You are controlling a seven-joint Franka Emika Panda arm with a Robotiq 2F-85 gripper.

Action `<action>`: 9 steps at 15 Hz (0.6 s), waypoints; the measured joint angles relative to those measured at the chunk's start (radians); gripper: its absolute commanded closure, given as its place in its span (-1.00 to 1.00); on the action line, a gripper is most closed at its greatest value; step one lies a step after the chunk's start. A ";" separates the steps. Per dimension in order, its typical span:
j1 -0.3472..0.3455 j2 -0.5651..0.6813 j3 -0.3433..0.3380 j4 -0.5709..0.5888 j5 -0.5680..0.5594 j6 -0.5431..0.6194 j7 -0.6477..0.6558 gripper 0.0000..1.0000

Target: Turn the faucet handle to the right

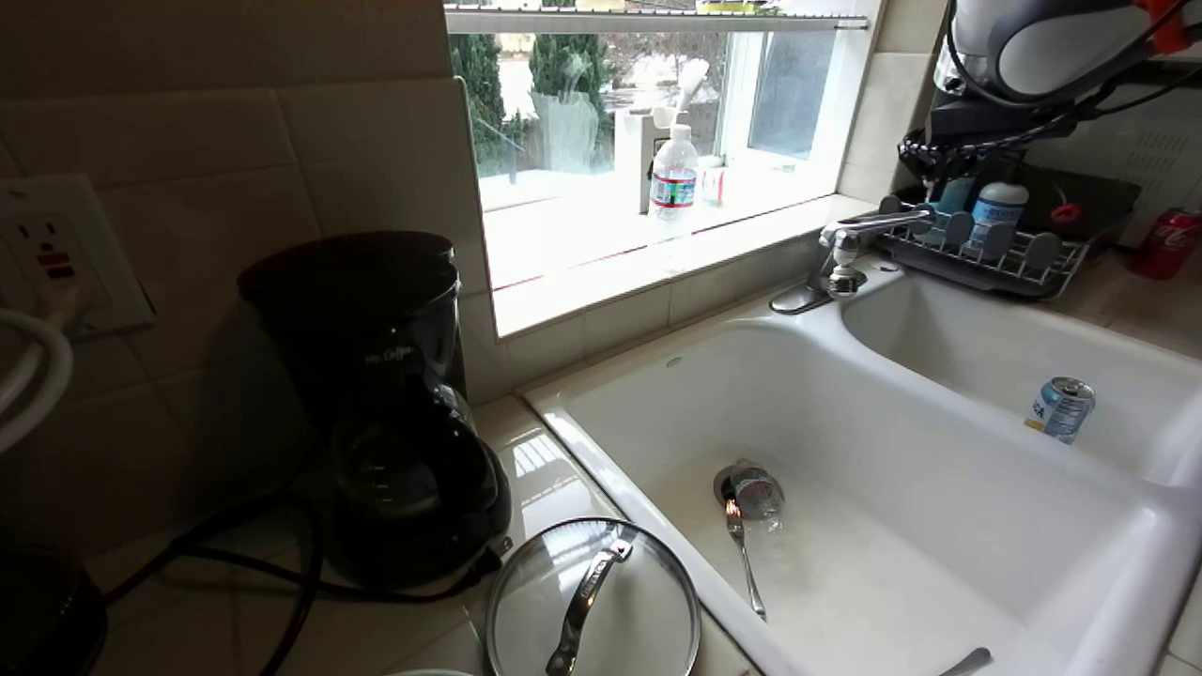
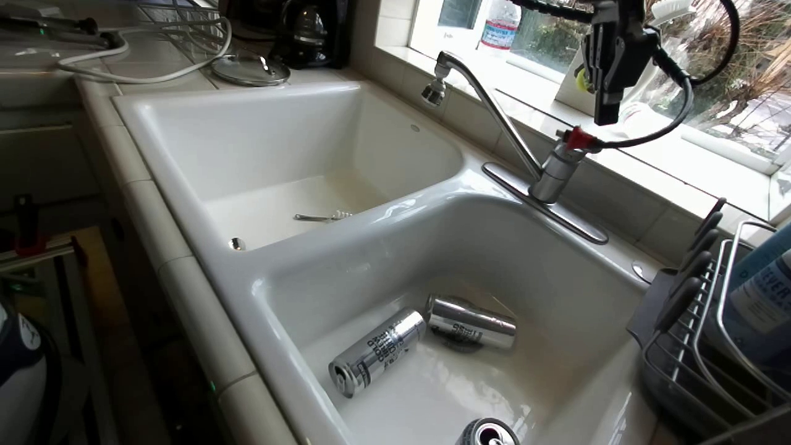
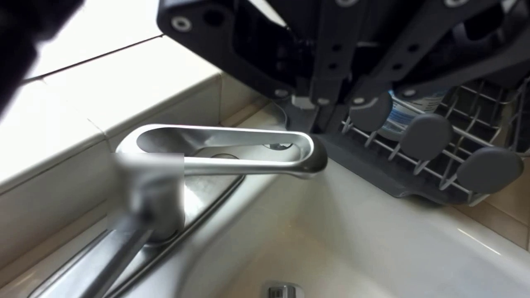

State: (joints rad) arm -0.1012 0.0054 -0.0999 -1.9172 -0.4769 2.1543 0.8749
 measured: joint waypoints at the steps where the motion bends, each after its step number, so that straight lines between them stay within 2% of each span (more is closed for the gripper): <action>1: -0.002 0.008 -0.003 -0.001 0.020 0.011 -0.018 1.00; 9: -0.011 0.034 -0.020 0.009 0.118 0.018 -0.137 1.00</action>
State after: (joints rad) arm -0.1117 0.0396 -0.1200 -1.9084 -0.3592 2.1725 0.7378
